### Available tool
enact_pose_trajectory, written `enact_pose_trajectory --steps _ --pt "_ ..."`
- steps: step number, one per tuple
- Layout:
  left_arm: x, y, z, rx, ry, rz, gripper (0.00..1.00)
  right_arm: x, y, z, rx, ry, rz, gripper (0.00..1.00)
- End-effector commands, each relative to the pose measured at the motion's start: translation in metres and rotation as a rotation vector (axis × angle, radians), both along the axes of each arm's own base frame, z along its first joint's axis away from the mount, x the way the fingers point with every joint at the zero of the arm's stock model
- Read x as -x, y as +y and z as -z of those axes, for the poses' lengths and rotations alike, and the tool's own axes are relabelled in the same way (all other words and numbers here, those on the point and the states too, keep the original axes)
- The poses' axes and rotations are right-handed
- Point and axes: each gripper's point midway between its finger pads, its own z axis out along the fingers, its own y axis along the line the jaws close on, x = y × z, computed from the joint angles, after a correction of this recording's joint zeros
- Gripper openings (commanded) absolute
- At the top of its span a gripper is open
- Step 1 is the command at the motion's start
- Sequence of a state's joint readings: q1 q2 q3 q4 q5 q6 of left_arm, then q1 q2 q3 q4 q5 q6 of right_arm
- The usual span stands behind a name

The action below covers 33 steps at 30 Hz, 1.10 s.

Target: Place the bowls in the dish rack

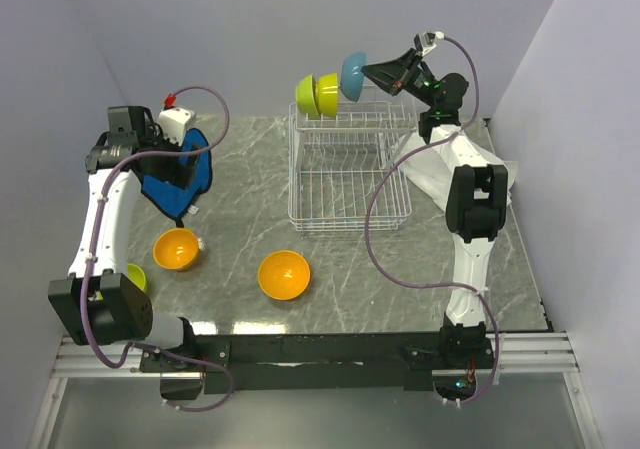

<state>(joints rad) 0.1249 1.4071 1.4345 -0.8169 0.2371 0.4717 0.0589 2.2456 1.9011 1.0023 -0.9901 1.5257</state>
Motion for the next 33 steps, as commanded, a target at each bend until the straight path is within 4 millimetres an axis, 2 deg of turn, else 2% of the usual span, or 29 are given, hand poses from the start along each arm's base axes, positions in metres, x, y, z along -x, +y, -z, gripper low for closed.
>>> enact_pose_trajectory --steps 1,10,26,33 --pt "-0.007 -0.002 0.001 -0.035 -0.014 0.01 0.97 0.015 0.012 -0.02 0.0 -0.106 -0.035 0.0" --pt "-0.002 -0.012 0.012 -0.065 0.008 0.035 0.97 0.017 0.023 -0.002 0.012 -0.069 -0.075 0.0" --pt "-0.002 -0.024 0.021 -0.094 0.022 0.068 0.97 0.002 0.027 0.027 0.038 -0.005 -0.084 0.0" --pt "-0.006 -0.023 0.02 -0.099 0.012 0.054 0.97 -0.003 0.028 0.042 0.067 0.007 -0.087 0.0"
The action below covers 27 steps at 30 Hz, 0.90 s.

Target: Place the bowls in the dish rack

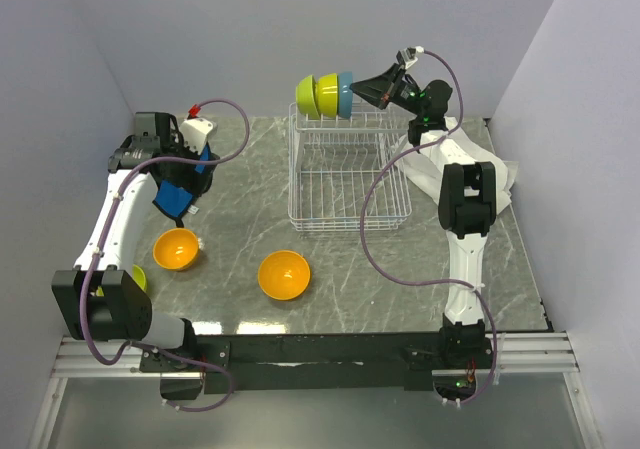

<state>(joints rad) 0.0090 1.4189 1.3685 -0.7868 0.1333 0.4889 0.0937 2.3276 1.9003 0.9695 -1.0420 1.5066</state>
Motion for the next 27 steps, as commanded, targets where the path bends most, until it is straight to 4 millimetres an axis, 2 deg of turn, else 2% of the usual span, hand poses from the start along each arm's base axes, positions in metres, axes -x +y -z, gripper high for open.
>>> enact_pose_trajectory --steps 1,2,5,8,12,17,19,20,22,23,24,25,26,27 --pt "-0.006 0.001 -0.005 -0.016 -0.034 -0.001 0.97 0.005 0.005 -0.012 0.02 -0.105 -0.017 0.0" --pt "-0.006 0.002 -0.005 -0.015 -0.039 -0.002 0.97 0.006 0.005 -0.011 0.022 -0.106 -0.018 0.0" --pt "-0.004 0.001 -0.004 -0.013 -0.043 -0.005 0.97 0.007 0.004 -0.012 0.027 -0.106 -0.019 0.18" --pt "-0.001 0.001 -0.003 -0.011 -0.047 -0.006 0.97 0.012 0.004 -0.019 0.029 -0.141 -0.028 0.26" --pt "0.003 0.001 -0.002 -0.003 -0.06 -0.01 0.97 0.016 -0.002 -0.031 0.033 -0.182 -0.012 0.44" --pt "0.007 -0.001 -0.003 0.008 -0.096 -0.019 0.97 0.025 -0.012 -0.049 0.044 -0.22 0.007 0.46" --pt "0.009 0.0 -0.003 0.011 -0.111 -0.029 0.97 0.025 -0.018 -0.05 0.058 -0.212 0.013 0.5" --pt "0.008 0.0 -0.011 0.015 -0.148 -0.035 0.97 0.031 -0.021 -0.059 0.061 -0.227 0.023 0.51" --pt "0.009 0.0 -0.01 0.025 -0.163 -0.049 0.97 0.028 -0.03 -0.055 0.088 -0.205 0.057 0.52" --pt "0.007 -0.001 -0.016 0.04 -0.196 -0.057 0.97 0.033 -0.033 -0.063 0.11 -0.242 0.076 0.52" --pt "0.007 -0.002 -0.018 0.047 -0.206 -0.059 0.97 0.032 -0.037 -0.061 0.126 -0.241 0.088 0.53" --pt "0.008 -0.003 -0.015 0.057 -0.21 -0.06 0.97 0.028 -0.04 -0.049 0.147 -0.177 0.095 0.54" --pt "0.01 -0.004 -0.02 0.065 -0.23 -0.062 0.97 0.031 -0.047 -0.054 0.169 -0.187 0.117 0.54" --pt "0.011 -0.004 -0.023 0.074 -0.245 -0.068 0.97 0.03 -0.049 -0.049 0.217 -0.235 0.142 0.55"
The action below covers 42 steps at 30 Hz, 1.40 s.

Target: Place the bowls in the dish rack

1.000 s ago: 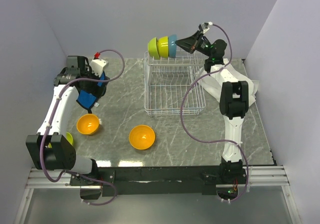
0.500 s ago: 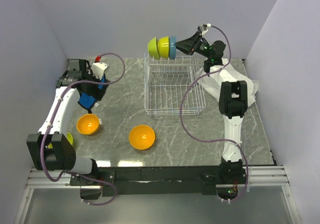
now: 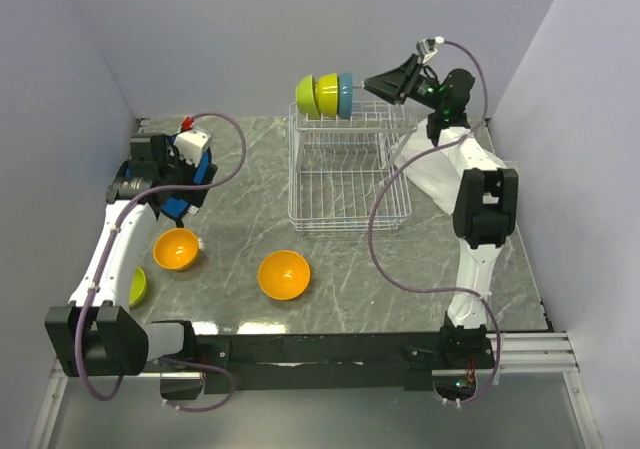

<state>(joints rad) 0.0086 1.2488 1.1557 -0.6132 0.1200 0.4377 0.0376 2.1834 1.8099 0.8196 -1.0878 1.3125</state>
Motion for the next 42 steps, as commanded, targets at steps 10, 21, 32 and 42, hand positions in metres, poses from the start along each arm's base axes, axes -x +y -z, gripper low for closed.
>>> enact_pose_trajectory --steps 10,21,32,42 --pt "0.073 -0.021 -0.06 0.229 -0.285 -0.038 0.97 0.131 -0.016 0.085 0.921 -0.471 0.095 0.55" --pt "0.139 0.002 -0.094 0.202 -0.441 -0.147 0.97 0.367 0.082 0.184 1.111 -1.325 -0.565 0.49" --pt "0.157 -0.006 -0.106 0.206 -0.497 -0.104 0.97 0.405 0.128 0.245 1.161 -1.548 -0.809 0.46" --pt "0.158 -0.005 -0.103 0.203 -0.506 -0.101 0.97 0.39 0.153 0.256 1.203 -1.546 -0.818 0.45"
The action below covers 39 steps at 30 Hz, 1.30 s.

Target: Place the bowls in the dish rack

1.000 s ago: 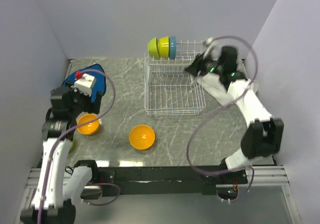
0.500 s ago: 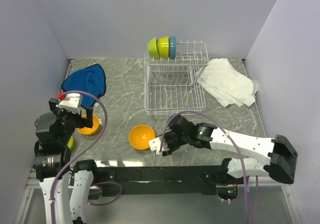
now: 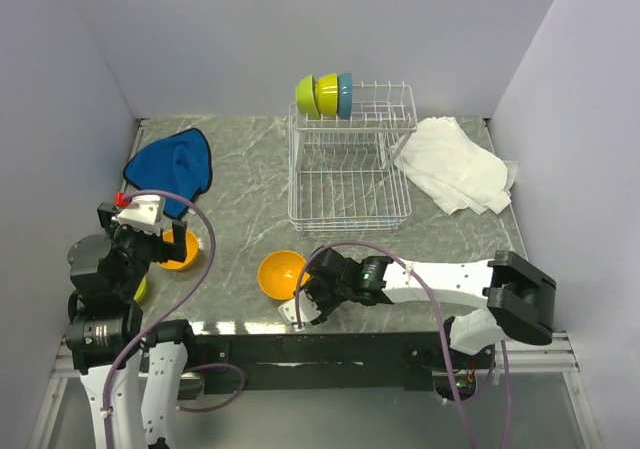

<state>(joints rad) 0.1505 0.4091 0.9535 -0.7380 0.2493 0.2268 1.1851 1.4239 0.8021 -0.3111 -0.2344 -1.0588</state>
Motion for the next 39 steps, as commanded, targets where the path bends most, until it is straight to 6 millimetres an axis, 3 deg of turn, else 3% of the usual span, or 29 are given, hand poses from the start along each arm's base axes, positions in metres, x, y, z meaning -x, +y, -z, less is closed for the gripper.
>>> enact_pose_trajectory --steps 1,10,21,26,31,34,36,37,39 --pt "-0.001 0.0 -0.003 -0.007 -0.019 0.008 0.97 -0.014 0.028 -0.021 -0.072 -0.058 -0.009 0.45" --pt "-0.004 0.0 -0.001 -0.004 -0.013 0.01 0.97 -0.01 0.026 -0.028 -0.073 -0.047 -0.042 0.43" --pt "-0.008 0.001 0.001 0.001 -0.008 0.007 0.97 -0.027 0.041 -0.006 -0.012 -0.053 0.009 0.38" --pt "-0.01 0.001 0.002 0.003 -0.007 0.01 0.97 -0.025 0.035 0.001 0.025 -0.041 0.002 0.25" --pt "-0.012 0.0 0.003 0.012 -0.015 0.016 0.97 -0.023 0.03 -0.006 0.018 -0.031 0.011 0.07" --pt "-0.013 -0.003 0.001 0.028 -0.021 0.028 0.97 -0.029 0.044 -0.045 -0.079 -0.054 0.043 0.0" --pt "-0.014 -0.005 -0.002 0.031 -0.026 0.036 0.97 -0.034 0.053 -0.085 -0.172 -0.052 0.082 0.0" --pt "-0.013 -0.006 -0.007 0.029 -0.039 0.045 0.97 -0.039 0.066 -0.123 -0.256 -0.048 0.093 0.0" --pt "-0.016 -0.006 -0.013 0.024 -0.053 0.05 0.97 -0.045 0.068 -0.164 -0.333 -0.014 0.162 0.0"
